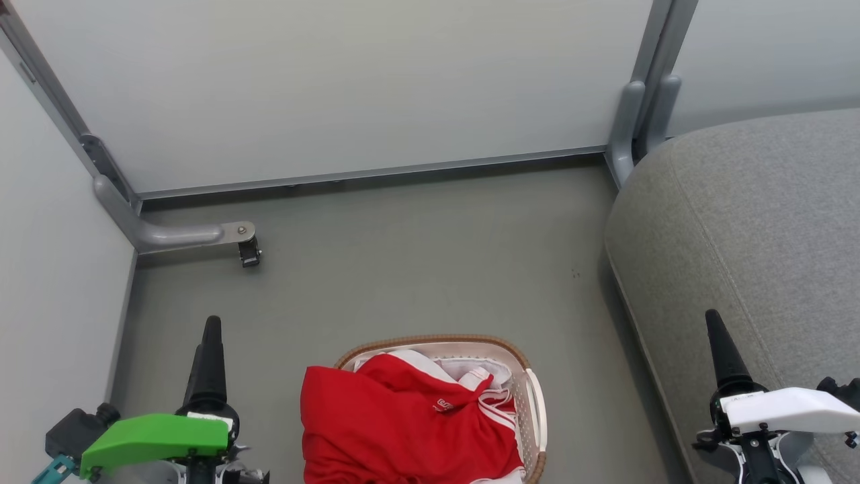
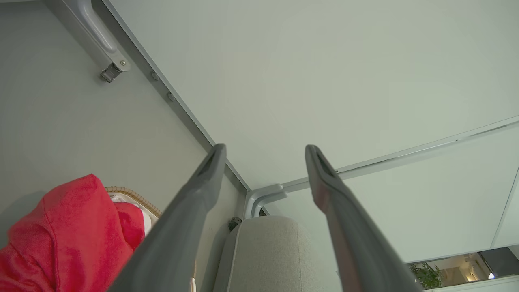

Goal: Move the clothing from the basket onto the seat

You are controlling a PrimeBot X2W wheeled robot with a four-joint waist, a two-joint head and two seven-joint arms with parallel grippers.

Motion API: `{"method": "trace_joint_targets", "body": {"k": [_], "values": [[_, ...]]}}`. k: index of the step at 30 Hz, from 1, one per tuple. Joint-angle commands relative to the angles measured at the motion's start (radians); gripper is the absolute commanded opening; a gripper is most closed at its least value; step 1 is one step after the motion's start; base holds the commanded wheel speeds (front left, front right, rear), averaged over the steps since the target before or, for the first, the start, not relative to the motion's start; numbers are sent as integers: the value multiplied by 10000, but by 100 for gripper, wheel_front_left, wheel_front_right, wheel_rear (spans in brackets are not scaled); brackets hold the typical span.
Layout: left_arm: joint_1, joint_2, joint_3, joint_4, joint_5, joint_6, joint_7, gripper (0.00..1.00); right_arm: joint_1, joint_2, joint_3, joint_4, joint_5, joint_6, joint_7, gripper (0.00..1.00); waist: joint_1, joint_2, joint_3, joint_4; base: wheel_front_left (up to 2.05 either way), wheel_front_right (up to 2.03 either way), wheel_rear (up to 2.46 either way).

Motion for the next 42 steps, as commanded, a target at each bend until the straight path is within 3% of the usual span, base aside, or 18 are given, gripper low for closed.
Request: {"method": "trace_joint_targets", "body": {"k": [1, 15, 21, 42], "values": [[14, 50, -98, -237, 454, 87, -104, 100, 17, -66, -16, -267, -493, 1, -110, 100, 0, 0, 0, 1, 0, 0, 0], [274, 64, -633, -540, 3033, 450, -562, 100, 173, -85, 268, -430, -3154, 2, -571, 100, 0, 0, -12, 18, 0, 0, 0], [351, 69, -988, -504, 4581, 387, -745, 100, 223, -91, 546, -508, -4398, 2, -749, 100, 0, 0, -2, 40, 0, 0, 0], [730, 87, -1232, -253, 7178, 782, -1304, 100, 305, -115, 737, -571, -7040, 2, -1316, 100, 0, 0, 24, 92, 0, 0, 0]]}}
